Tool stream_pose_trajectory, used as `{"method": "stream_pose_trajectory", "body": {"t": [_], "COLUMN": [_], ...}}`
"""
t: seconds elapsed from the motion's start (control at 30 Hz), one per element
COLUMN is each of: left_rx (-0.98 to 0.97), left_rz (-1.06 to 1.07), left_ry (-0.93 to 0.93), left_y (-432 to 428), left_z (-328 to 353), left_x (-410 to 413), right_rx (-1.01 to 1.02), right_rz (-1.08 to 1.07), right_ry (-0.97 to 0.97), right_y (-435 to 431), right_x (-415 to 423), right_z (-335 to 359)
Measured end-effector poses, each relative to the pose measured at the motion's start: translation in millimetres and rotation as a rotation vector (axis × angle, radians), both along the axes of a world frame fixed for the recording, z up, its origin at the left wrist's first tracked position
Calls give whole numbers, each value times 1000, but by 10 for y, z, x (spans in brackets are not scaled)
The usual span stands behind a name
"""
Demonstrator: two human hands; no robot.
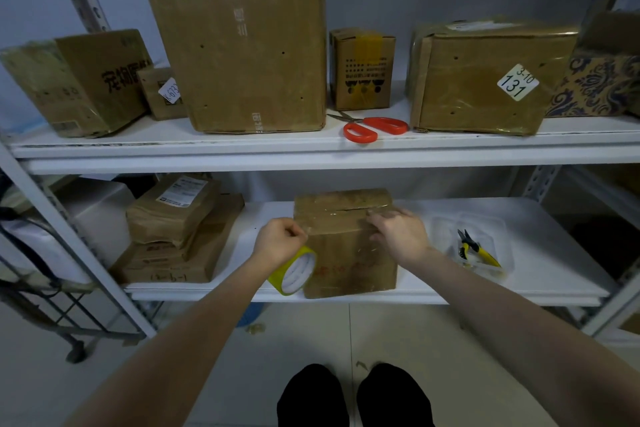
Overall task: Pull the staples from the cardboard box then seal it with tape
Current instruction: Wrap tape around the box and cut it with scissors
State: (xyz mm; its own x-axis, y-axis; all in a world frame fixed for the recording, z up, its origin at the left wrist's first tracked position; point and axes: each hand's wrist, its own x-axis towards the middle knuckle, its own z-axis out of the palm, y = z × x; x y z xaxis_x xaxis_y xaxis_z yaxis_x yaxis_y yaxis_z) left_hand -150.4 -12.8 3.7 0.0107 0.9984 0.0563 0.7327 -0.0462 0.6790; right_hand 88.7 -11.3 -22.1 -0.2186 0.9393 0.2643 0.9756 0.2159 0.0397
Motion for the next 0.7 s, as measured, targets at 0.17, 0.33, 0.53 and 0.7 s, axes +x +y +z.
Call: {"method": "stream_pose_trajectory", "body": {"t": [0.17, 0.33, 0.53, 0.7], "left_rx": [-55, -73, -14, 22], "left_rz": [14, -12, -70, -126], "left_ry": [-69, -68, -43, -68], "left_y": [1, 37, 38, -11], "left_z": [79, 174, 261, 307], "left_x": [-13, -37, -12, 13], "right_rx": [10, -17, -17, -109], "right_rz": [-52, -48, 77, 65], "right_ry": [0, 35, 537, 919], "right_y": [-43, -107, -346, -305], "right_x": [148, 2, -532, -885], "right_z": [72, 127, 294, 326]}}
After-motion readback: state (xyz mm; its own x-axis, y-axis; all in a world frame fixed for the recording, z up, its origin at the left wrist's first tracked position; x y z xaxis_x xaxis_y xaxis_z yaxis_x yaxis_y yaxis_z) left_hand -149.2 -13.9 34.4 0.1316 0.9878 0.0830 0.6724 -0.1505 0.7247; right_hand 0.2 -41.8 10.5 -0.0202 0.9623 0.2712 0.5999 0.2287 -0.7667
